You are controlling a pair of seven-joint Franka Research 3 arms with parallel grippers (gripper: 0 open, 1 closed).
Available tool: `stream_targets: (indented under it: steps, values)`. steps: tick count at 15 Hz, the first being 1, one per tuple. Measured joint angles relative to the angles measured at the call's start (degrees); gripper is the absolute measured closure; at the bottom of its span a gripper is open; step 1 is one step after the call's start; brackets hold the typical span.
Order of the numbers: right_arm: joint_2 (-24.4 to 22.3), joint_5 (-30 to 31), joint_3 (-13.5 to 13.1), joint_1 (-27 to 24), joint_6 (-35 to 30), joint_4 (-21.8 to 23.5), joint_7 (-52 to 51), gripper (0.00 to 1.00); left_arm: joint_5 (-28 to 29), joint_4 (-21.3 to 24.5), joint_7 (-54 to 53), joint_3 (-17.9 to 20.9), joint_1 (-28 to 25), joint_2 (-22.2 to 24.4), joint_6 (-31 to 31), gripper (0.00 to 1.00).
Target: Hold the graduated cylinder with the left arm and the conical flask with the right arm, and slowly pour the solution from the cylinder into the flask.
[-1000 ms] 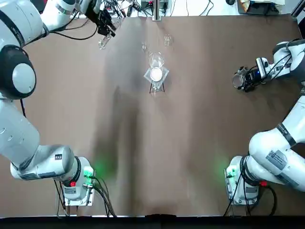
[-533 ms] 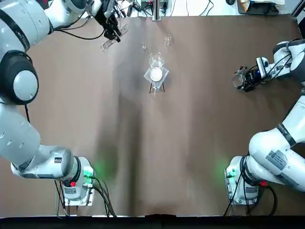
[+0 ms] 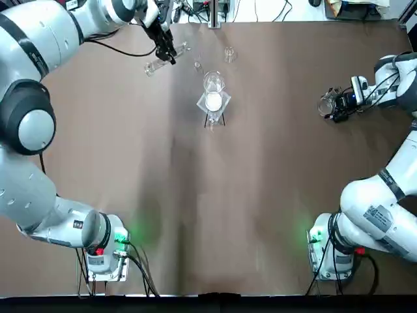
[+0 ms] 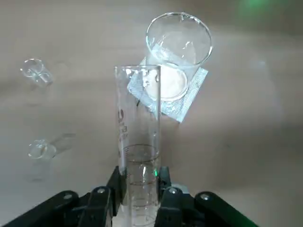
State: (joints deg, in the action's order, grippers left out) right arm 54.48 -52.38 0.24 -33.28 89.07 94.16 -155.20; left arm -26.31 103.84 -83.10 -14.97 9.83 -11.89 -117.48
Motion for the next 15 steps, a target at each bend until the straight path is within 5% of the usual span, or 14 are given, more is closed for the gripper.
stream_targets:
  steps: [8,15]
  values:
    - [-5.7,0.5,0.2,2.3,-0.5,-1.0,4.6,0.04,10.3,0.1,11.1,0.0,6.8,0.1,-1.2,0.66]
    - [-10.9,0.8,0.2,4.2,-1.6,-1.0,11.6,0.04,11.4,0.0,14.4,0.0,9.3,0.3,-1.4,0.66]
